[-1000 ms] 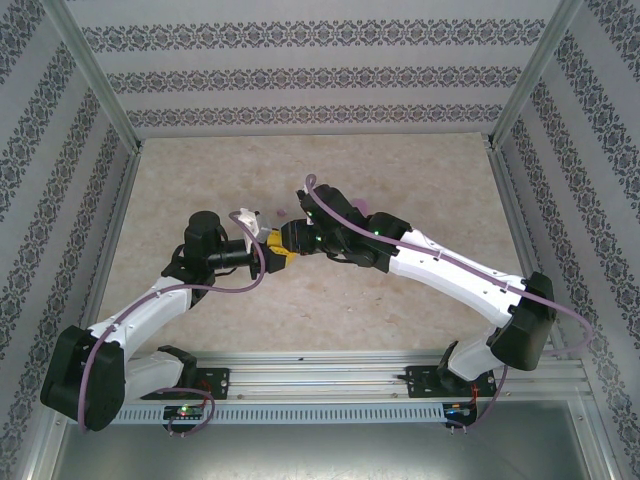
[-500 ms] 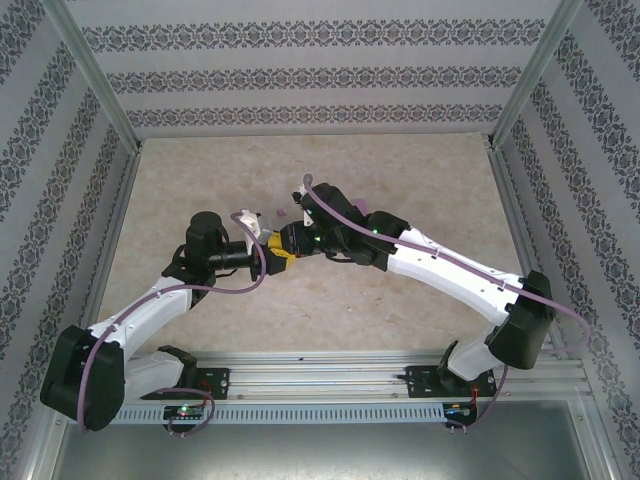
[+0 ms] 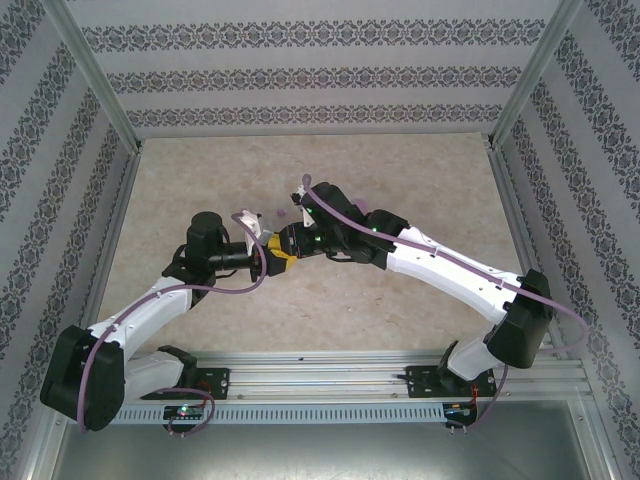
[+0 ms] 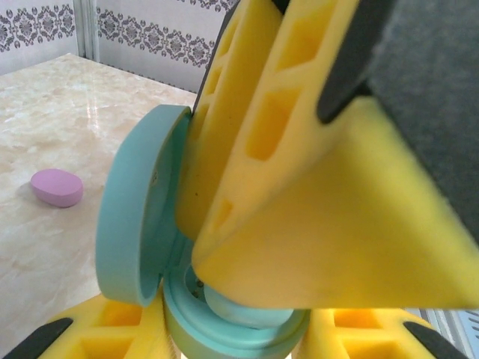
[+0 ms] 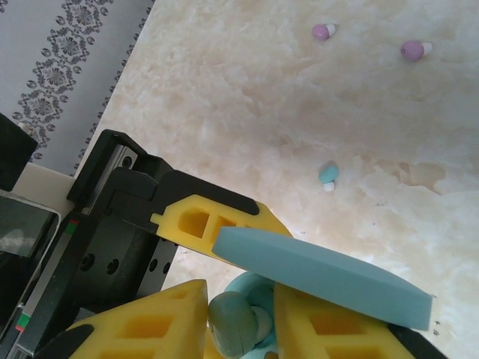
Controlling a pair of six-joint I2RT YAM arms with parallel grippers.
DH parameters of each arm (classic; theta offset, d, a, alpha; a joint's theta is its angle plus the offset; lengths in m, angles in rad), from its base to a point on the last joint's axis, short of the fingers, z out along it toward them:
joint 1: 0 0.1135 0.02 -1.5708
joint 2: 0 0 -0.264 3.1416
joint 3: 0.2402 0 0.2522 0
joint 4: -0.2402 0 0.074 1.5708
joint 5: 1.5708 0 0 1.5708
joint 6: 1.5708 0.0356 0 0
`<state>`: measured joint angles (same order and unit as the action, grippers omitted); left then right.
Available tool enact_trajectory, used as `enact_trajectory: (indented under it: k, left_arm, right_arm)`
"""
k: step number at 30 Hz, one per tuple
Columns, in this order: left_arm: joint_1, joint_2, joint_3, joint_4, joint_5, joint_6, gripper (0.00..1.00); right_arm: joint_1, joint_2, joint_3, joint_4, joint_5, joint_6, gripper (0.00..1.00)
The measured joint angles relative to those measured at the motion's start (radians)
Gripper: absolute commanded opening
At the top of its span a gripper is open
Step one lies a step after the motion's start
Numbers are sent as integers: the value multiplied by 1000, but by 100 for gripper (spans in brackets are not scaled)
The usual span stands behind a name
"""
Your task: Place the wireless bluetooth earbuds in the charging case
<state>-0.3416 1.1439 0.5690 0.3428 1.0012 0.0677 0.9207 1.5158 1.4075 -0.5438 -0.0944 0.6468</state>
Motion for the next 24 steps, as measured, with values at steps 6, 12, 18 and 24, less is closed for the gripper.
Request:
enact_trajectory:
  k: [6, 12, 18, 24]
  left_arm:
    - [0, 1, 1, -1, -1, 0, 10]
    - [0, 2, 4, -3, -1, 0, 10]
    - [0, 2, 4, -7, 0, 0, 10]
    - [0, 2, 4, -7, -1, 0, 10]
  right_arm:
    - [0, 0, 5, -15, 27, 0, 35]
    - [0, 0, 18, -36, 51, 0, 35]
    - [0, 0, 22, -51, 64, 0, 37]
    - [0, -1, 26, -60, 76, 0, 41]
